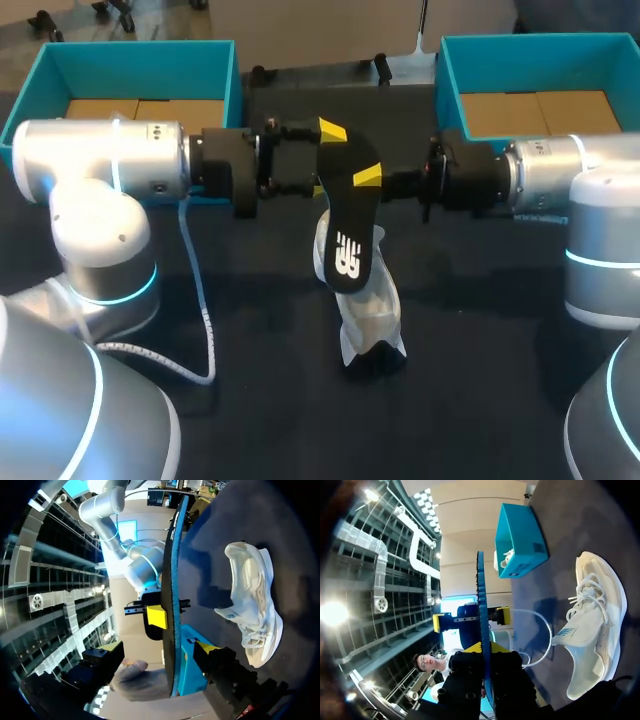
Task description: Take the shoe out of the shoebox, open the shoe tongue, remove and reinsert the insole, then place the shoe into the shoebox
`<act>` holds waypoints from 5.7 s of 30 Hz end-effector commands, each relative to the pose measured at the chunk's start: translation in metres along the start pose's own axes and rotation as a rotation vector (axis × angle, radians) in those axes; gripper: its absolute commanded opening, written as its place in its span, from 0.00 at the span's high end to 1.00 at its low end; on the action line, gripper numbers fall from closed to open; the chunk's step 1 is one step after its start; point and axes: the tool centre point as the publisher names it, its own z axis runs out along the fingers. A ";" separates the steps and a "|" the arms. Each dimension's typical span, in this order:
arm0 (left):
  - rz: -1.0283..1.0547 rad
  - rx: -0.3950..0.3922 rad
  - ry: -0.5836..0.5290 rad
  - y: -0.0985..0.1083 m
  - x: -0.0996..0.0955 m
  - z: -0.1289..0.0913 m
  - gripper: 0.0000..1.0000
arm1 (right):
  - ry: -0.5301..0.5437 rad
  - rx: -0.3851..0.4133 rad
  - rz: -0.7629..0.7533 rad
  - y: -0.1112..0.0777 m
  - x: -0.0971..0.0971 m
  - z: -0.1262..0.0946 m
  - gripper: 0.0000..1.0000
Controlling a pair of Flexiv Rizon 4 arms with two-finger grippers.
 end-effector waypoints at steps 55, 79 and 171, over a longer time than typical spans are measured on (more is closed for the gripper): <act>-0.302 0.122 0.000 -0.013 0.013 0.010 1.00 | -0.309 -0.171 -0.219 -0.016 -0.005 -0.040 0.00; -0.302 0.122 0.000 -0.013 0.013 0.010 1.00 | -0.441 -0.031 -0.580 -0.008 -0.001 -0.058 0.00; -0.880 0.267 -0.061 -0.077 -0.011 -0.005 1.00 | -0.688 0.527 -1.523 0.004 -0.042 -0.104 0.00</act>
